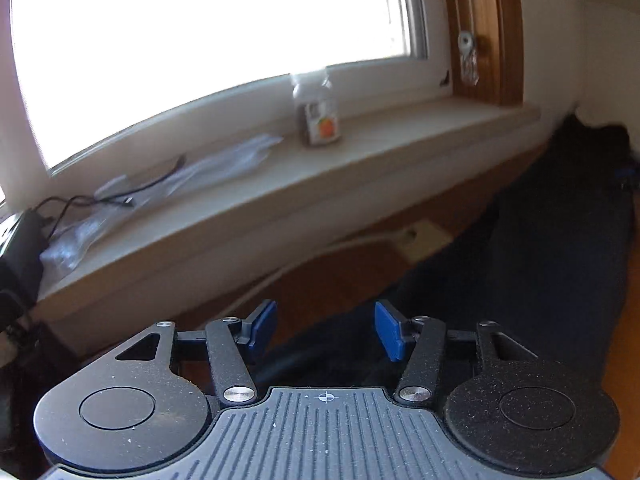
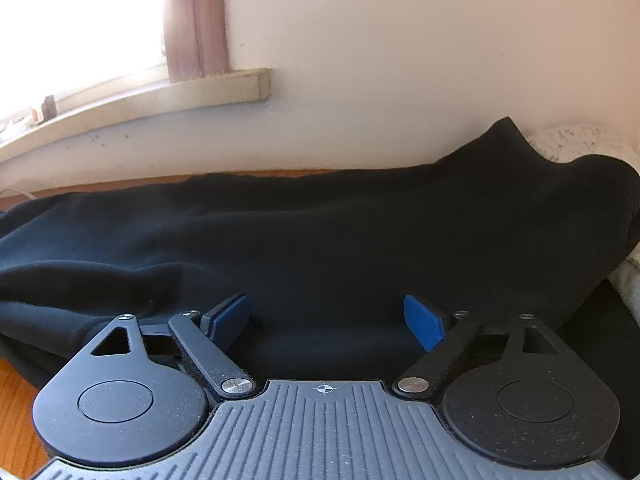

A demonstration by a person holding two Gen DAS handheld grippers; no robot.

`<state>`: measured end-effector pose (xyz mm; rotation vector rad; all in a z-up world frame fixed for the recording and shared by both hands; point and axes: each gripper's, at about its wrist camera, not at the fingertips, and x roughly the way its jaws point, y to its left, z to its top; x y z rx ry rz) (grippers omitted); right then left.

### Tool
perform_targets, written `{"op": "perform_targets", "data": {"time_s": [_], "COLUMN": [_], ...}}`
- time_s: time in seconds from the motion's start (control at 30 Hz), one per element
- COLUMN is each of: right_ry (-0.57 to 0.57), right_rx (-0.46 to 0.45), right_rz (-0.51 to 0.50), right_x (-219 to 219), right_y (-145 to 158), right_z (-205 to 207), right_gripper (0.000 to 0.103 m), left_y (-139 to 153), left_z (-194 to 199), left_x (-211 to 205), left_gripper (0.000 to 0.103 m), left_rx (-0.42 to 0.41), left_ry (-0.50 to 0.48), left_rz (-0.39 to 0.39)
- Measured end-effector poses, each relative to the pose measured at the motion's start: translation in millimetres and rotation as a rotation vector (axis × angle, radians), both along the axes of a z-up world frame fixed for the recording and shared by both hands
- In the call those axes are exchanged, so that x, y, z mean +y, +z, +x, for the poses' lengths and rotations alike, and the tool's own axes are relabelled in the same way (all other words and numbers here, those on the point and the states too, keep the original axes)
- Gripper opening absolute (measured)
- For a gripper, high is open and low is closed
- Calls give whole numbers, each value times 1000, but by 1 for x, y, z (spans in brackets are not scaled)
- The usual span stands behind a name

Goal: Fold clothes

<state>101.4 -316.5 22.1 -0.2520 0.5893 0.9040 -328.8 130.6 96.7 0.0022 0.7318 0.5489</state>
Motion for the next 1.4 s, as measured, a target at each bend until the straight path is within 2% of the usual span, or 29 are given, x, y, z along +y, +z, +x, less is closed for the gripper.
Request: {"op": "perform_targets", "data": {"time_s": [0.03,0.17,0.23,0.27,0.3,0.33,0.47,0.53,0.6,0.67,0.7,0.83,1.0,1.1,1.13,1.3,1.4], "right_ry": [-1,-4,-5,-5,-5,-5,-9,-9,-9,-9,-9,-12,-11,-10,-11,-11,-12], "right_rx": [-3,-3,-3,-3,-2,-2,-3,-2,-2,-3,-3,-1,-1,-1,0,-1,-3], "right_rz": [-3,-5,-7,-6,-6,-5,-6,-7,-6,-7,-8,-9,-9,-11,-11,-13,-15], "right_x": [1,0,0,0,0,0,-1,-1,-1,-1,-1,-2,-2,-2,-2,-2,-2], "right_y": [0,1,1,1,1,1,1,1,1,2,3,6,7,7,7,6,6], "right_z": [0,0,0,0,0,0,0,0,0,1,1,1,2,3,3,3,2], "right_gripper": [85,86,86,86,86,86,86,86,86,86,86,86,86,86,86,86,87], "left_y": [-3,-18,-25,-26,-27,-26,-16,-10,-4,1,5,18,12,4,1,-8,-7], "left_z": [-5,-29,-33,-36,-40,-42,-48,-49,-54,-63,-71,-116,-176,-205,-212,-237,-242], "left_x": [2,17,25,27,29,30,30,27,29,29,28,18,-21,-43,-47,-57,-64], "left_gripper": [70,69,58,49,27,11,9,11,18,35,49,61,62,73,73,73,73], "left_rx": [19,42,42,35,23,15,-20,-25,-30,-27,-34,-82,-125,-131,-136,-186,-208], "left_ry": [2,43,59,62,70,86,164,176,197,236,256,298,352,405,422,450,458], "left_rz": [5,-13,-15,-16,-12,-4,55,85,70,80,82,52,41,53,50,3,7]}}
